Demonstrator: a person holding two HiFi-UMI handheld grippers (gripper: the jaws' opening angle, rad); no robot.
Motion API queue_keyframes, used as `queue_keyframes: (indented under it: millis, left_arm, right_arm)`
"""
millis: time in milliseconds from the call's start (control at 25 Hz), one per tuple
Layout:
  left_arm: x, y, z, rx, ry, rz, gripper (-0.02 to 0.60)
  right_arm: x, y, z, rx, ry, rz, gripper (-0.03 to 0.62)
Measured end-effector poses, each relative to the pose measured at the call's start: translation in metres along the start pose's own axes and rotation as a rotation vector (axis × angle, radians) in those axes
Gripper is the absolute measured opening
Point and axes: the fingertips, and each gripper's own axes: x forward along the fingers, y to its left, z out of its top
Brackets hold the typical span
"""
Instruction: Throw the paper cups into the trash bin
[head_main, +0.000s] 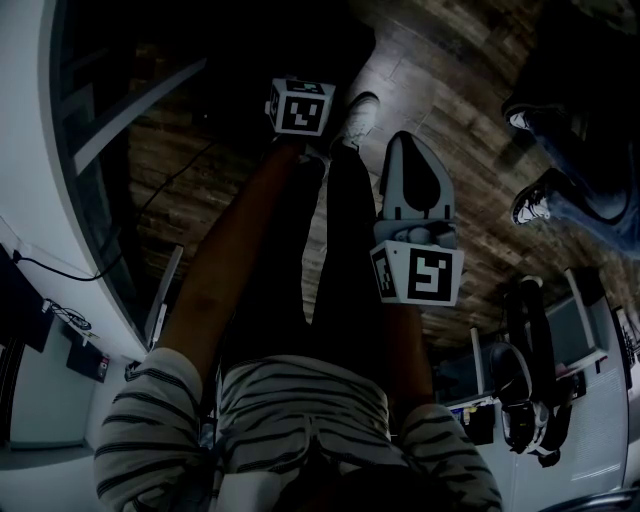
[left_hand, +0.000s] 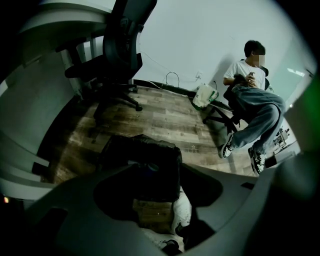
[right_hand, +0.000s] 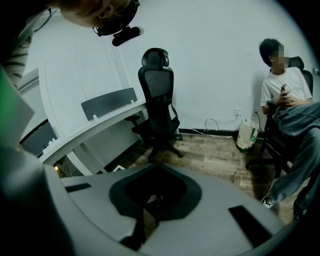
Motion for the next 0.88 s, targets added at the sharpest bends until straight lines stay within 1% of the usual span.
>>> queue_keyframes:
  millis: [200,320,640,760,840,880]
  left_arm:
    - [-0.009,-0.003,0.005,-0.015,-0.01,-0.007,0.275]
    - [-0.015,-0.005,0.008,-0.023,-0.014,-0.003,0.254]
    - [-0.04,-0.008,0.022,-0.044,-0.056,0.006,0.203]
    - [-0.052,-0.01,0.03,-0.052,-0.071,0.009,0.174]
    - [-0.058,-0.009,0.034,-0.061,-0.083,0.023,0.109]
    - [-0.061,-0.009,0.036,-0.062,-0.087,0.029,0.094]
  right_arm:
    - [-0.002,-0.001,0.001,-0.001,-0.003,-0.006,0.009]
    - [-0.003,-0.001,0.004,-0.004,-0.006,-0.004,0.01]
    - [-0.011,0.002,0.018,-0.011,-0.023,0.003,0.009]
    - [-0.014,0.003,0.025,-0.018,-0.033,0.009,0.01]
    - [-0.015,0.004,0.028,-0.022,-0.038,0.012,0.009]
    - [-0.016,0.006,0.03,-0.022,-0.038,0.015,0.011]
